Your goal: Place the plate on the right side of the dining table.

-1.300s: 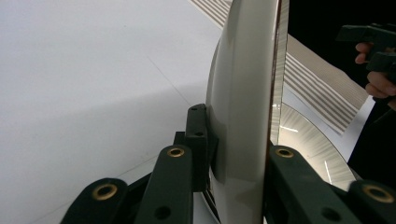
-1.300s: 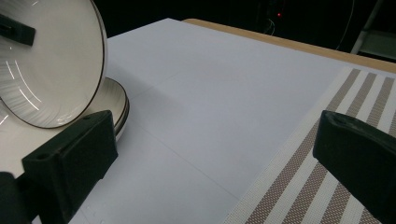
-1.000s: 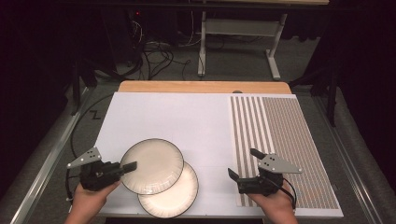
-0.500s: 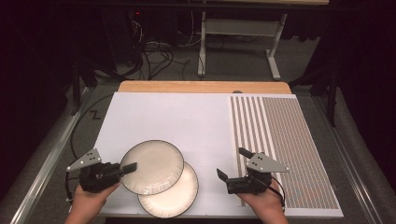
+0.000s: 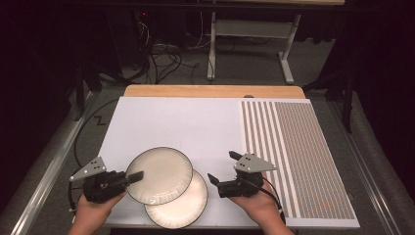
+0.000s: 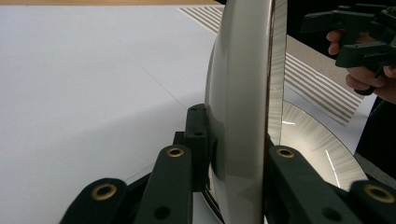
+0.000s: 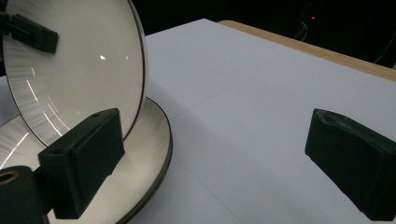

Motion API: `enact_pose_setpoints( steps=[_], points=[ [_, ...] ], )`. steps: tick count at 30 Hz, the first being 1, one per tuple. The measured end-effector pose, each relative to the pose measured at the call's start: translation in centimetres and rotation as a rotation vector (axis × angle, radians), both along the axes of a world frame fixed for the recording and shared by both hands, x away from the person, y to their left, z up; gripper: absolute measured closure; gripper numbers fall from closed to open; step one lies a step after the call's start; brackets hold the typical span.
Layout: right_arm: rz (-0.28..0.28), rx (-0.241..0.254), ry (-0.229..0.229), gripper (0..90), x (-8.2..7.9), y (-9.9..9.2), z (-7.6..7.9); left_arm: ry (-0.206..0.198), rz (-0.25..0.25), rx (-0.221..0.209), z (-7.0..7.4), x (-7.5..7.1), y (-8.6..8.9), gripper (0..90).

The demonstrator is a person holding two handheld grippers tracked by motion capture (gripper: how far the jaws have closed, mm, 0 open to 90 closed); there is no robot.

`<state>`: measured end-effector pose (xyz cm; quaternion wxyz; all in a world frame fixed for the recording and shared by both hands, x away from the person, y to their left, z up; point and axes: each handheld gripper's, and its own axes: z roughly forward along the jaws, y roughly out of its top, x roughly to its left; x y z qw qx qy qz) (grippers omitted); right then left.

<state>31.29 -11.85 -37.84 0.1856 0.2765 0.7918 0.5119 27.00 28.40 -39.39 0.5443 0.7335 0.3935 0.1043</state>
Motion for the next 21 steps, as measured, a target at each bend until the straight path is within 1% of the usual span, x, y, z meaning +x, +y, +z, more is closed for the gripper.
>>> enact_pose_setpoints(
  steps=[1, 5, 8, 10, 13, 16, 21],
  points=[
    [0.007, 0.005, 0.002, 6.4, 0.1, 0.3, 0.1, 0.001, 0.001, 0.001, 0.0, 0.0, 0.0, 77.9],
    [0.030, -0.002, 0.009, 7.7, 0.3, 1.6, 0.2, -0.003, 0.000, 0.000, 0.0, 0.0, 0.0, 77.8],
    [0.052, -0.014, 0.017, 11.3, 0.4, 2.6, 0.1, -0.003, -0.002, 0.001, -0.1, 0.0, 0.0, 77.8],
    [0.068, -0.018, 0.032, 15.0, 0.4, 3.2, 0.0, -0.004, -0.002, 0.001, -0.1, 0.0, 0.0, 77.8],
    [0.081, -0.022, 0.045, 16.8, 0.5, 4.0, -0.1, -0.005, -0.004, 0.001, -0.1, 0.0, 0.0, 77.8],
    [0.093, -0.025, 0.068, 18.6, 0.6, 4.8, -0.4, -0.003, -0.005, 0.000, -0.1, 0.1, 0.0, 77.8],
    [0.111, -0.026, 0.106, 25.0, 0.8, 6.0, -0.9, -0.006, -0.007, 0.004, -0.1, 0.0, 0.0, 77.7]
  ],
)
